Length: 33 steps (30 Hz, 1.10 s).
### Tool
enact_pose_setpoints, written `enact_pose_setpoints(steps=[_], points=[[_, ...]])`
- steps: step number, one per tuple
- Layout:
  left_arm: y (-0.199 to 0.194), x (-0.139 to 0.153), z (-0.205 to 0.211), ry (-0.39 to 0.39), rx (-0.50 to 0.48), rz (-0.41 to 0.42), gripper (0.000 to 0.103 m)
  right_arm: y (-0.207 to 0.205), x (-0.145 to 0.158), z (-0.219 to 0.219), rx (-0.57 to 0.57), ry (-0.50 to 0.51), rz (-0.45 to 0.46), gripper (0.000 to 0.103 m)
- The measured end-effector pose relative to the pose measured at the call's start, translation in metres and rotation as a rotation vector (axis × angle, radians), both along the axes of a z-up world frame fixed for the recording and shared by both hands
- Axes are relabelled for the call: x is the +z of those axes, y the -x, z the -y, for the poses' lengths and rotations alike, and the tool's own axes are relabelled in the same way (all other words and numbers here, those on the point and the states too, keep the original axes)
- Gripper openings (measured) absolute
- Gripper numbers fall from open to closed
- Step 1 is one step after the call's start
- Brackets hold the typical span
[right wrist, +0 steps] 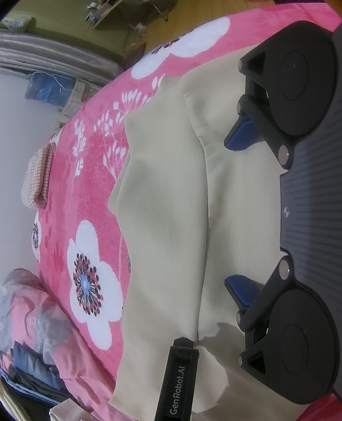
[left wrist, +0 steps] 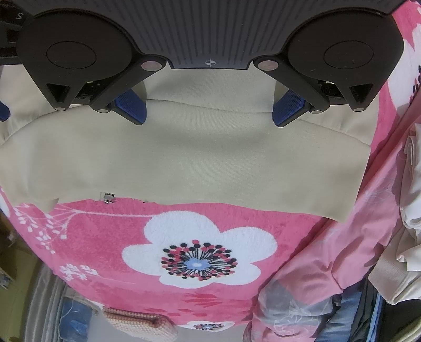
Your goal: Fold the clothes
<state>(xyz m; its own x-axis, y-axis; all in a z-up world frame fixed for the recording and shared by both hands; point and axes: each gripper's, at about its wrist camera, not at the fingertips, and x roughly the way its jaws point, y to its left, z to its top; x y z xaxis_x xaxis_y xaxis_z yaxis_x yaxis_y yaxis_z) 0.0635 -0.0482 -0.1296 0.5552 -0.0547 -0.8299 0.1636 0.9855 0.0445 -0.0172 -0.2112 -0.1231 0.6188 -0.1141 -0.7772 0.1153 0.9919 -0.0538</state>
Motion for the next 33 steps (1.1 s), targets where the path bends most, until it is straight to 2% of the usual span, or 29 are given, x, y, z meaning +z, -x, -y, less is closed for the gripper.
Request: enact_pose_setpoints(steps=[13, 18, 22, 25, 27, 28, 30, 33], points=[[0.002, -0.001, -0.003, 0.012, -0.017, 0.012, 0.103, 0.007, 0.009, -0.002, 0.034, 0.033, 0.011, 0.103], [0.004, -0.002, -0.005, 0.021, -0.031, 0.028, 0.103, 0.019, 0.025, -0.006, 0.032, 0.119, 0.113, 0.103], [0.005, -0.002, -0.006, 0.027, -0.043, 0.037, 0.103, 0.018, 0.032, 0.019, -0.068, 0.083, 0.155, 0.100], [0.006, -0.003, -0.007, 0.031, -0.054, 0.054, 0.103, 0.016, 0.028, 0.051, -0.173, -0.032, 0.134, 0.085], [0.008, -0.004, -0.007, 0.033, -0.059, 0.068, 0.103, 0.018, 0.024, 0.070, -0.246, -0.095, 0.122, 0.065], [0.008, -0.004, -0.008, 0.034, -0.061, 0.075, 0.103, 0.021, 0.024, 0.078, -0.275, -0.114, 0.125, 0.061], [0.009, -0.005, -0.009, 0.037, -0.067, 0.085, 0.103, 0.025, 0.024, 0.093, -0.333, -0.153, 0.131, 0.045], [0.010, -0.006, -0.010, 0.043, -0.074, 0.099, 0.103, 0.031, 0.029, 0.096, -0.353, -0.122, 0.178, 0.038]])
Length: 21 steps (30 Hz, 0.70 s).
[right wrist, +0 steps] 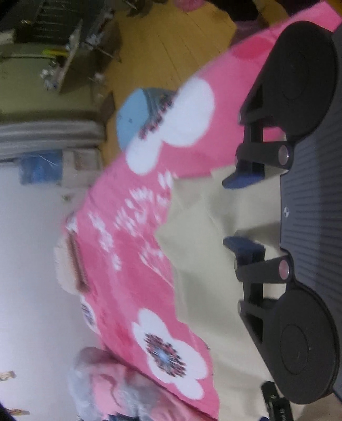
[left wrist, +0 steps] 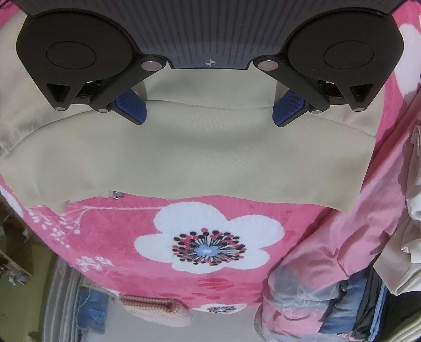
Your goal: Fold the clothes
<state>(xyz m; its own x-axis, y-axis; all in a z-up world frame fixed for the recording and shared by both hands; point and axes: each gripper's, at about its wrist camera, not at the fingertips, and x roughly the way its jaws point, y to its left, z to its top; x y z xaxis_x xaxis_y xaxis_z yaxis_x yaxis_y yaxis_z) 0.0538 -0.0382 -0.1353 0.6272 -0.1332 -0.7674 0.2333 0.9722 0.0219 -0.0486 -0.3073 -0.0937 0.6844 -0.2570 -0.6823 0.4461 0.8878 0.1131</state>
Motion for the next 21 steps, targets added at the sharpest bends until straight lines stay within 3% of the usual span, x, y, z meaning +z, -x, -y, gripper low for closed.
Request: enact_pose_setpoints(steps=[6, 8, 11, 14, 18, 21], points=[[-0.009, 0.002, -0.002, -0.012, -0.058, -0.003, 0.103, -0.011, -0.020, 0.010, -0.044, -0.027, -0.085, 0.028], [-0.016, 0.006, -0.003, -0.027, -0.103, -0.011, 0.103, -0.008, -0.013, 0.009, -0.047, -0.023, -0.063, 0.023], [-0.013, 0.013, -0.012, -0.044, -0.166, 0.031, 0.103, 0.001, 0.003, -0.004, -0.008, 0.023, -0.001, 0.023], [-0.005, 0.015, -0.020, -0.031, -0.207, 0.098, 0.103, -0.008, 0.017, -0.030, 0.143, 0.073, 0.049, 0.023], [-0.006, 0.011, -0.027, 0.002, -0.194, 0.183, 0.103, -0.043, 0.009, -0.063, 0.309, 0.136, 0.027, 0.020], [-0.021, -0.004, -0.035, -0.017, -0.118, 0.168, 0.103, -0.066, -0.014, -0.049, 0.241, 0.139, -0.022, 0.016]])
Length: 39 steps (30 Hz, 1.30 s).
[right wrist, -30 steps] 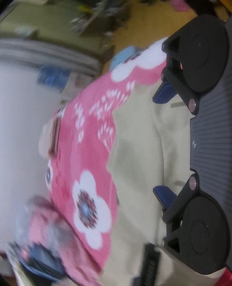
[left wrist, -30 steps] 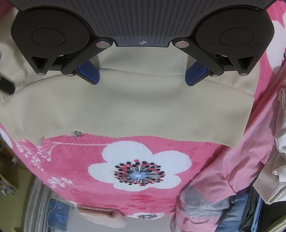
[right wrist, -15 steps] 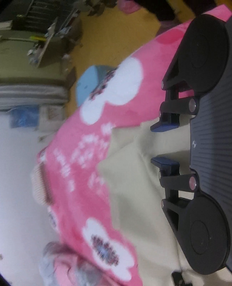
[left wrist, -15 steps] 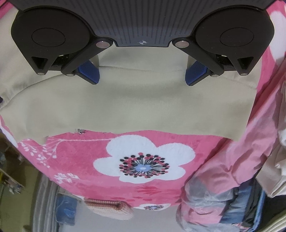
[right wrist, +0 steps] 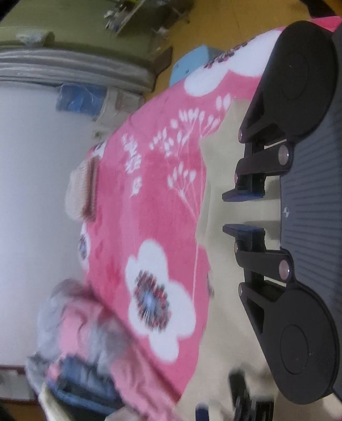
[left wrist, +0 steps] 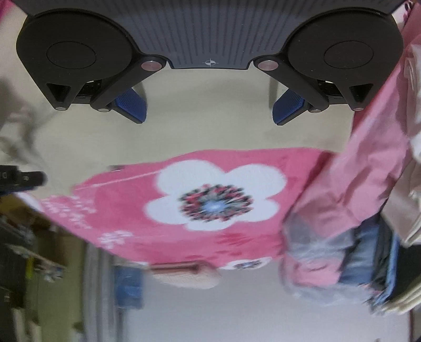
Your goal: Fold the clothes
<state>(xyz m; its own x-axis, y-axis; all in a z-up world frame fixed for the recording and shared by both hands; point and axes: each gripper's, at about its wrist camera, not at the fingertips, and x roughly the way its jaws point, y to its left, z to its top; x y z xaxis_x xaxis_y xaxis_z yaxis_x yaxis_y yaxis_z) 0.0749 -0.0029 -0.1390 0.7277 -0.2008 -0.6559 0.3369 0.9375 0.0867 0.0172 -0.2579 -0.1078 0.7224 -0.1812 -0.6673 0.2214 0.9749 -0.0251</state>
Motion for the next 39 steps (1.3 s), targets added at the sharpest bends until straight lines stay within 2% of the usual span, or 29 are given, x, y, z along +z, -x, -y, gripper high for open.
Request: enact_pose_setpoints(steps=[1, 3, 4, 6, 9, 11, 13, 16, 19, 20, 21, 25, 27, 32, 35, 39], points=[[-0.003, -0.002, -0.005, 0.029, 0.009, -0.005, 0.103, -0.005, -0.011, 0.013, -0.051, -0.009, -0.021, 0.013], [-0.008, -0.006, -0.016, 0.098, 0.021, -0.012, 0.103, 0.001, -0.020, 0.043, -0.118, -0.099, -0.002, 0.003], [-0.008, -0.005, -0.017, 0.102, 0.015, -0.008, 0.103, 0.004, -0.017, 0.046, -0.130, -0.102, 0.007, 0.000], [-0.009, -0.003, -0.018, 0.107, 0.009, 0.006, 0.103, 0.009, -0.008, 0.048, -0.144, -0.090, 0.024, 0.000], [-0.013, -0.003, -0.021, 0.122, 0.034, 0.017, 0.103, 0.012, -0.001, 0.034, -0.052, -0.115, 0.076, 0.000], [-0.015, -0.006, -0.023, 0.132, 0.050, 0.020, 0.103, 0.000, -0.008, 0.026, -0.030, -0.091, 0.055, 0.000], [-0.014, -0.007, -0.023, 0.132, 0.054, 0.027, 0.103, -0.012, -0.024, 0.033, -0.075, -0.089, 0.002, 0.000], [-0.010, 0.002, -0.022, 0.159, 0.037, 0.032, 0.103, -0.011, -0.015, 0.043, -0.099, -0.133, 0.012, 0.001], [-0.006, 0.011, -0.020, 0.188, 0.020, 0.037, 0.103, -0.007, 0.004, 0.046, -0.013, -0.173, 0.046, 0.009], [-0.004, 0.015, -0.017, 0.209, -0.012, 0.045, 0.103, -0.008, 0.009, 0.049, 0.024, -0.212, 0.048, 0.017], [-0.001, 0.020, -0.012, 0.228, -0.056, 0.050, 0.103, -0.012, 0.014, 0.052, 0.067, -0.239, 0.047, 0.023], [0.006, 0.024, 0.025, 0.257, -0.262, 0.022, 0.103, -0.041, 0.032, 0.058, 0.246, -0.304, 0.011, 0.029], [0.010, 0.020, 0.045, 0.245, -0.332, 0.020, 0.103, -0.065, 0.039, 0.055, 0.335, -0.333, -0.061, 0.037], [0.018, 0.001, 0.074, 0.215, -0.418, 0.044, 0.103, -0.113, 0.032, 0.042, 0.527, -0.328, -0.284, 0.038], [0.026, -0.004, 0.075, 0.199, -0.443, 0.093, 0.103, -0.120, 0.030, 0.034, 0.636, -0.325, -0.395, 0.035], [0.026, -0.007, 0.069, 0.245, -0.461, 0.105, 0.103, -0.111, 0.037, 0.027, 0.754, -0.336, -0.466, 0.033]])
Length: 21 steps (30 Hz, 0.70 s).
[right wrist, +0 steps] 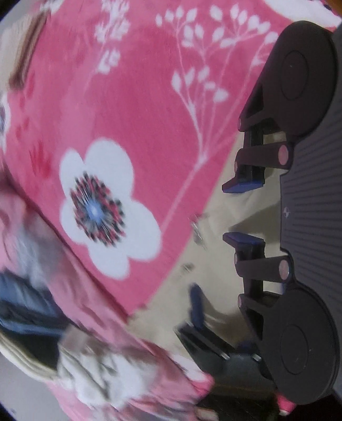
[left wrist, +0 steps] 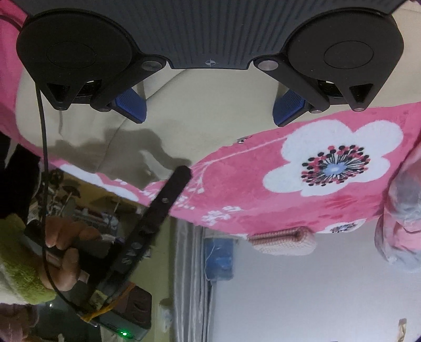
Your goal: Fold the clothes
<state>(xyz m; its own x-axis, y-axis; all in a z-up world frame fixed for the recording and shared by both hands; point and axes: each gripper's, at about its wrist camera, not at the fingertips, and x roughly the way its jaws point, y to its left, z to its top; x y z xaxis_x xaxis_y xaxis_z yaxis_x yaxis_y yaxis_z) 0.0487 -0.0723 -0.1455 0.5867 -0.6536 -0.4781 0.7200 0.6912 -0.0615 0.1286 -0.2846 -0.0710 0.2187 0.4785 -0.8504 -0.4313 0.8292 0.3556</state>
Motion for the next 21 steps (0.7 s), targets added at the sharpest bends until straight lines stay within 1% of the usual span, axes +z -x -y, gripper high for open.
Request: enact_pose_setpoints(steps=[4, 6, 9, 11, 15, 21], points=[[-0.001, -0.001, -0.008, 0.064, -0.008, -0.013, 0.103, 0.009, 0.008, 0.001, 0.064, -0.029, -0.029, 0.028], [-0.002, -0.002, -0.011, 0.085, -0.010, -0.018, 0.103, 0.014, 0.011, 0.005, 0.067, -0.056, -0.039, 0.025], [-0.004, -0.004, -0.011, 0.095, -0.012, -0.023, 0.103, 0.015, 0.013, 0.007, 0.058, -0.074, -0.045, 0.025], [-0.004, -0.006, -0.010, 0.089, -0.010, -0.028, 0.103, 0.006, 0.009, 0.009, 0.019, -0.056, -0.032, 0.026], [-0.003, -0.007, -0.009, 0.077, -0.006, -0.026, 0.103, -0.020, -0.007, 0.010, -0.006, -0.080, -0.058, 0.026], [0.001, -0.005, -0.012, 0.086, 0.006, -0.003, 0.103, -0.050, -0.032, -0.010, 0.066, -0.120, -0.152, 0.026]])
